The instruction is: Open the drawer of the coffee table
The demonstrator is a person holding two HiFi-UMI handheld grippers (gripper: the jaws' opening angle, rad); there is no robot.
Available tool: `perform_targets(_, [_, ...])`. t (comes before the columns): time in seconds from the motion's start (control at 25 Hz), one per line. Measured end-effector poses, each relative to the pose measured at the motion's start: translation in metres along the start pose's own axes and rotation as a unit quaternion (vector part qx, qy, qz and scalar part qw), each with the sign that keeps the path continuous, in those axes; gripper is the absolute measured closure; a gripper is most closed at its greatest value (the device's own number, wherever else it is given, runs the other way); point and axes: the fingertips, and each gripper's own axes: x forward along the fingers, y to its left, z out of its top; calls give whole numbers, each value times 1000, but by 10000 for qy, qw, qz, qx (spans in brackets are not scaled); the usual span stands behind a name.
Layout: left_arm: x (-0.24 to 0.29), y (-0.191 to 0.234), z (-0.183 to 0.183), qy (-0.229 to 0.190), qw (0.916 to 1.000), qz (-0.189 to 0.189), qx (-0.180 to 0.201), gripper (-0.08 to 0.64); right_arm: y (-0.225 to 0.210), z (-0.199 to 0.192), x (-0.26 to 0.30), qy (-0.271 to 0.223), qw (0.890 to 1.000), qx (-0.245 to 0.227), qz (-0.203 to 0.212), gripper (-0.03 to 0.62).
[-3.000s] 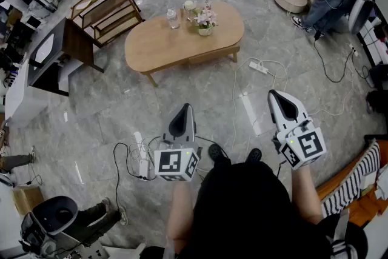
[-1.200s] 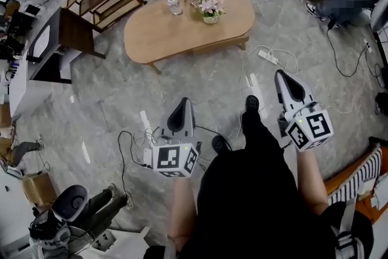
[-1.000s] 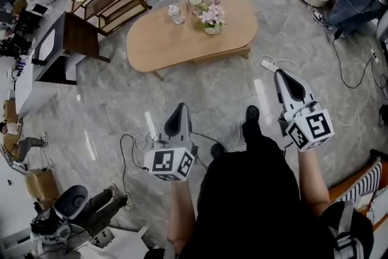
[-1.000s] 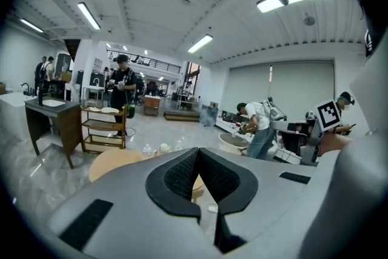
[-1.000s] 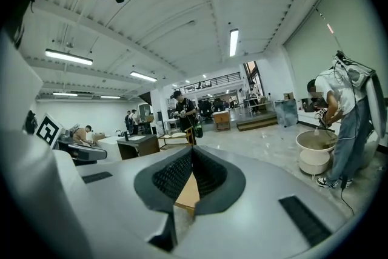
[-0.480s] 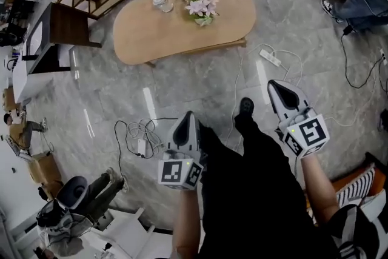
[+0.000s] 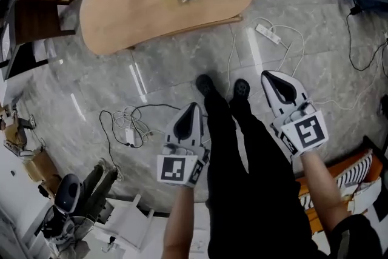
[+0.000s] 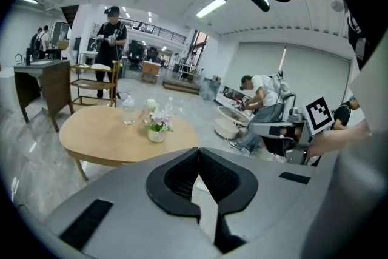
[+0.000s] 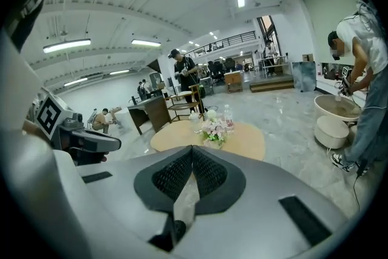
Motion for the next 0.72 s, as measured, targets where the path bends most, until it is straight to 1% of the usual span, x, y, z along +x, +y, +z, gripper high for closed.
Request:
perform_targets(0.12, [28,17,-28,183,9997,-137,13,546,-7,-38,27,231,9997,-30,-86,579])
perform_targets(0.28, [67,42,-66,332,9990,-284,127,546,-21,-86,62,447,9988,-83,-186,580])
perform_targets(0.44, [99,74,-120,757,9963,-253,321,546,-34,-127,93,564,9980,-114,-257,579])
perform_targets(0.56, [123,93,-151,1018,9932,-354,442,545,-44,-156,117,689,9970,-186,-302,578])
perform_targets(0.64, [138,105,-165,1052,9915,-501,575,545,-50,-172,131,777,9960,-229,-373,578])
perform_targets(0.72, [150,120,-173,1034,9909,-563,659,545,-57,-184,143,839,9948,-289,-501,578])
